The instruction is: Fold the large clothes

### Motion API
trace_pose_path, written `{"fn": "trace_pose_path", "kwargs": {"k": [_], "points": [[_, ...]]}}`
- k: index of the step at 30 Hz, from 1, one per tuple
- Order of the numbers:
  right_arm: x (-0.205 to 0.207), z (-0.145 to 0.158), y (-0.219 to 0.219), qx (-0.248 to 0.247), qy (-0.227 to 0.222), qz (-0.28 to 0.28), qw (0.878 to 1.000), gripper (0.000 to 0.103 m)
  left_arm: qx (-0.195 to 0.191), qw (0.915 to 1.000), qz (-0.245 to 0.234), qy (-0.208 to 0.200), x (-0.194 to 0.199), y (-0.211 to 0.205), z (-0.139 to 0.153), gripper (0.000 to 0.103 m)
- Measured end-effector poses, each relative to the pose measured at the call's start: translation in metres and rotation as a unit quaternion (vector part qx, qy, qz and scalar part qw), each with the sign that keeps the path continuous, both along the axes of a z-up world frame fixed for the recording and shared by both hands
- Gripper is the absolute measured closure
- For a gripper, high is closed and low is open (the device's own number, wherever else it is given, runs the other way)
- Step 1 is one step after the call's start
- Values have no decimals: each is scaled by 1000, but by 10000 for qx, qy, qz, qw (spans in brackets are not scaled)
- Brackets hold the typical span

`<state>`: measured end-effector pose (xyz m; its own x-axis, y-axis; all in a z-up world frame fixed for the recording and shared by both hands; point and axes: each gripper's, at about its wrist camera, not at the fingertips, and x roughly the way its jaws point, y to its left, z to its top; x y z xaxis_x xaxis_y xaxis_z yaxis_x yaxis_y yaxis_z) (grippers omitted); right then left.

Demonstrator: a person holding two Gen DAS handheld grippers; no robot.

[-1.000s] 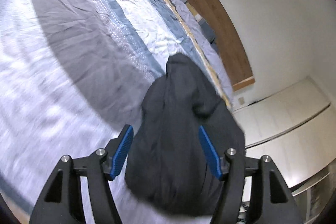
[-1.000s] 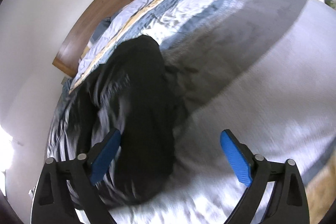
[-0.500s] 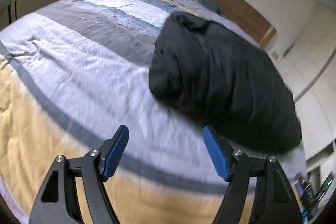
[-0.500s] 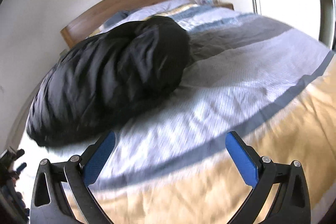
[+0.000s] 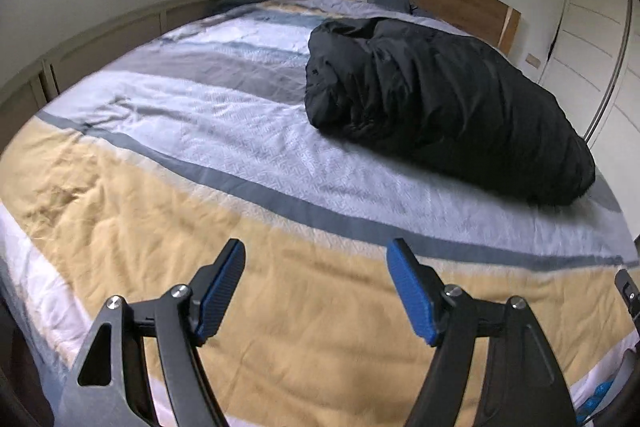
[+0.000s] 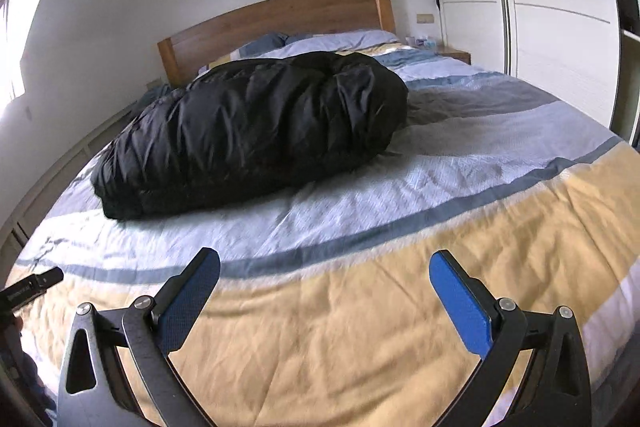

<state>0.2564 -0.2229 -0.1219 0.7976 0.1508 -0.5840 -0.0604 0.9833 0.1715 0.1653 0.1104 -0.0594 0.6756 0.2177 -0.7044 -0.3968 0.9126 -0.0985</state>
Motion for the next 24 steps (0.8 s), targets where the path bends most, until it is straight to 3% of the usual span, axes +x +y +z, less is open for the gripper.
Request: {"fn": "trace_pose_path", "kwargs": {"k": [2,15,24], "points": [[-10,0,3,-44,-47,13,10000,0,242,9997,-46,-81,-10,-9,7,31],[-37,18,4,-70,-454,128,9989,0,765,9951,-530,-324,-22,-53,27,31],[-40,21,11,-423,-526,243,9974,0,752,9930,-855,-310,-19,-65,21,31]]}}
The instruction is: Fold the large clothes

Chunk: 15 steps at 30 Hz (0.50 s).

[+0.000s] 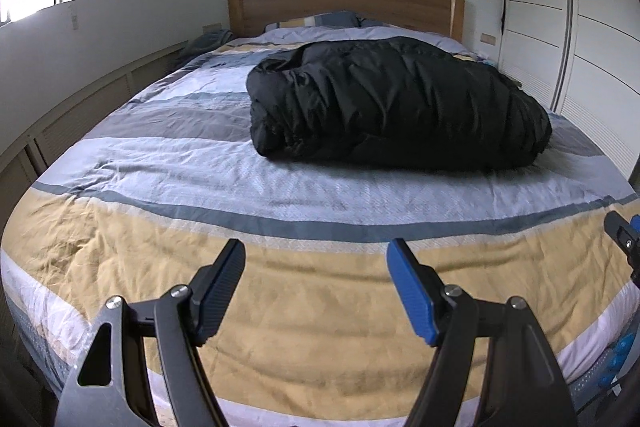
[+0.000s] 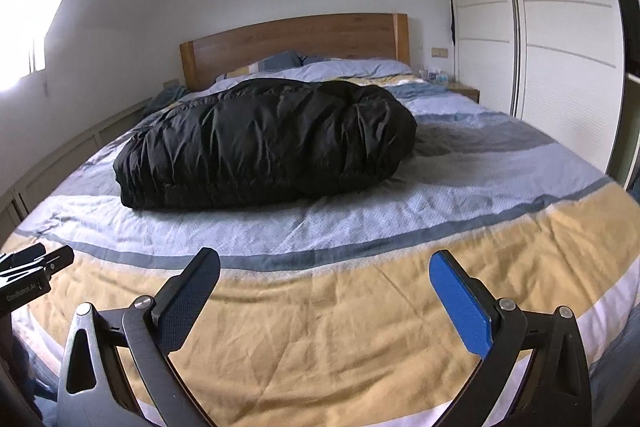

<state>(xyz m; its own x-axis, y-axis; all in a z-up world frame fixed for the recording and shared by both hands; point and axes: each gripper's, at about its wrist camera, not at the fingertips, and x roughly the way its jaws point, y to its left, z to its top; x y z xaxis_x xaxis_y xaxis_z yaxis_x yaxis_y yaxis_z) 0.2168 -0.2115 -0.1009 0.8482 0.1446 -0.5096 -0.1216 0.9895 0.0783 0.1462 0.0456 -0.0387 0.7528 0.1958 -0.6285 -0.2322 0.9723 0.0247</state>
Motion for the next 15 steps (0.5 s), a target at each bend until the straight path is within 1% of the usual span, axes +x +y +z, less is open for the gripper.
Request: {"fn": "trace_pose_path", "kwargs": {"k": [6,15], "points": [[0,-1,-1,15,49,-33,10000,0,22,9999,-111,82,3,-3,-8,31],[5,-7,2,-50,183,23,9998,0,-83,9998,-32,172,7,4,-15,31]]}}
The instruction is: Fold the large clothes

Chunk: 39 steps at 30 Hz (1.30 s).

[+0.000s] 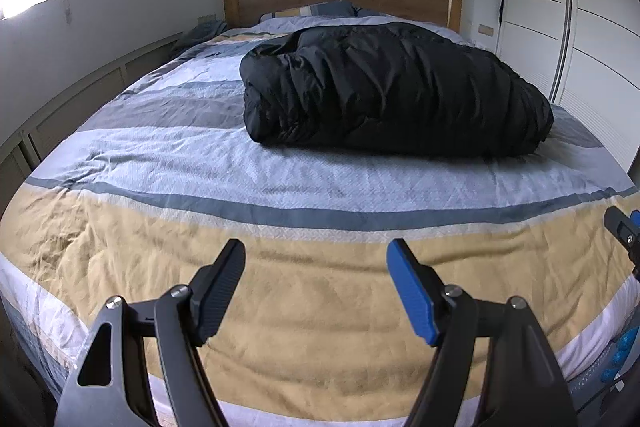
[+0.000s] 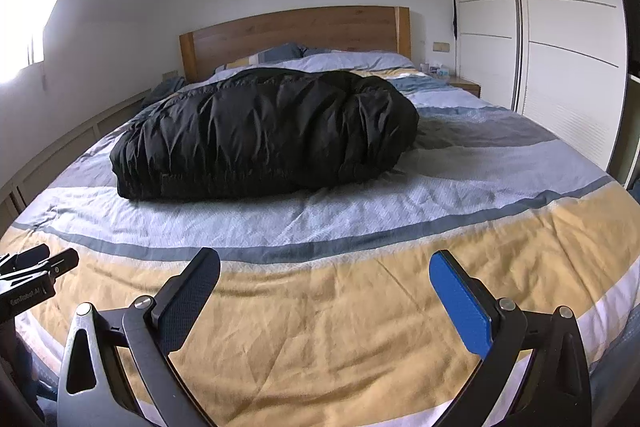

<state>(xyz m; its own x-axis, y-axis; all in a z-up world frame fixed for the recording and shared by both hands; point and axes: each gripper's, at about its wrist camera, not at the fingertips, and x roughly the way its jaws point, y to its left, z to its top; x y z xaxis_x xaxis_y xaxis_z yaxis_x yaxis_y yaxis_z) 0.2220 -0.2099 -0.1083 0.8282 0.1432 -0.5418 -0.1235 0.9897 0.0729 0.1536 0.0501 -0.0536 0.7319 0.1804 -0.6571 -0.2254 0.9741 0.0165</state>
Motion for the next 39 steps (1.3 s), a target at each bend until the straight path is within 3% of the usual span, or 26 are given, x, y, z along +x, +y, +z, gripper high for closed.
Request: {"fn": "trace_pose_path", "kwargs": {"k": [39], "points": [[11,-19,-9,-121,336,-124,9993,0,137,9998,-102,96,8,3,-8,31]]}}
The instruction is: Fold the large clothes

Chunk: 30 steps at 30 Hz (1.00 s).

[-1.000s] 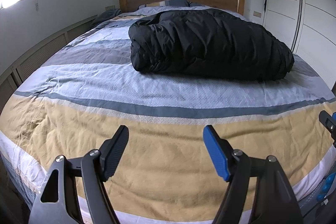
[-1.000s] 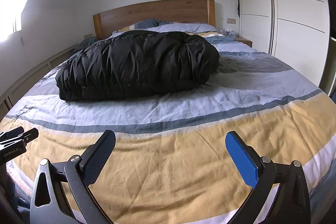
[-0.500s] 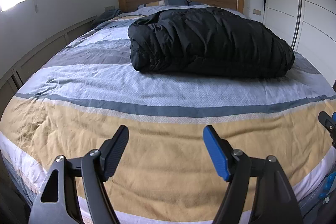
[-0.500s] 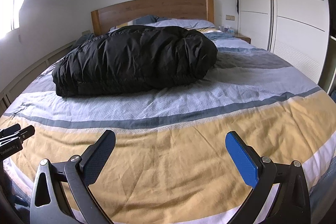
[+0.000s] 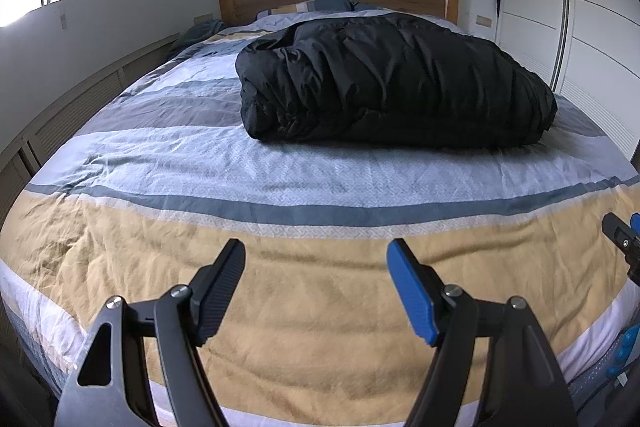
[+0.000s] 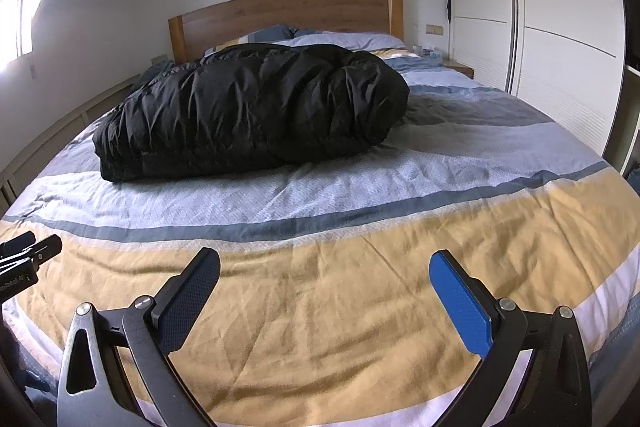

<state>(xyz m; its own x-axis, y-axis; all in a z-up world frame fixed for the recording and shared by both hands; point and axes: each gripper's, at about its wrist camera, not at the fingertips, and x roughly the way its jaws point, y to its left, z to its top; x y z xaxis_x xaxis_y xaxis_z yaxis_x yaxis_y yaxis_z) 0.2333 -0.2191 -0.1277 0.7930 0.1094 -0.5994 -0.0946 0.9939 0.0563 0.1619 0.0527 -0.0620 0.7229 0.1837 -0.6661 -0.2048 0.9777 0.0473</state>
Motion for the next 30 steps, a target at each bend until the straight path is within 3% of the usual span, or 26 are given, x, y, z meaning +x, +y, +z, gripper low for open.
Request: {"fn": "trace_pose_path", "kwargs": {"k": [30], "points": [[5,-13,1,-144,153,3,9998,0,-11,9999,-90,80,3,-2,-10,31]]}}
